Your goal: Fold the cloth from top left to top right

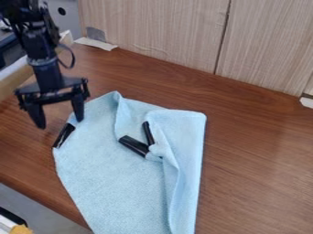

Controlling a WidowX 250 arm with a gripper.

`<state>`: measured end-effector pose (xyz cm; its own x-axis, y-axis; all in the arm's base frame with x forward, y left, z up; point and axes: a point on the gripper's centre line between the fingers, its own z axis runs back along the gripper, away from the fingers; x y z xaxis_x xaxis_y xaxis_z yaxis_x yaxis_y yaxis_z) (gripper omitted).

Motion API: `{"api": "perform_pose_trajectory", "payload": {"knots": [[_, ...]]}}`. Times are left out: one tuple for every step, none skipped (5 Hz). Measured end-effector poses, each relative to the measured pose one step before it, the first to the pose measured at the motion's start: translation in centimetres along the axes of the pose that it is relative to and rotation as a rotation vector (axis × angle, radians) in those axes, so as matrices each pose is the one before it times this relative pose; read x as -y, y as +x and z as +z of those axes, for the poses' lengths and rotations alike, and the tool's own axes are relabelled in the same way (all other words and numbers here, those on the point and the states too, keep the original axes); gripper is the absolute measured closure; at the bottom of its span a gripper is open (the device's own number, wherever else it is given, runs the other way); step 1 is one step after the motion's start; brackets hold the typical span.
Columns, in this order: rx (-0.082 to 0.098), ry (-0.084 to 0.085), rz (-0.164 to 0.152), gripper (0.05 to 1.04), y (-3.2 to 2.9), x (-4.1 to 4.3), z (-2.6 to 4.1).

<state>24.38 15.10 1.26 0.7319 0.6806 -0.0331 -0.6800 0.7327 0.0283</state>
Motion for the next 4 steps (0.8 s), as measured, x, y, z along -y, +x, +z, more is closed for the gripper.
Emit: {"api": "perform_pose_trajectory", "payload": {"knots": [[0.021,0.006,-0.0016,0.409,0.179,0.518,-0.175],[0.0031,0.0086,-0.0025,0.714,-0.024,0.456,-0.295],[0.0057,0.0164,-0.0002,0.923,0.039,0.191,0.032],[-0.0014,0.0043,0.0016,1.019,-0.054,0.155,0.041]]}}
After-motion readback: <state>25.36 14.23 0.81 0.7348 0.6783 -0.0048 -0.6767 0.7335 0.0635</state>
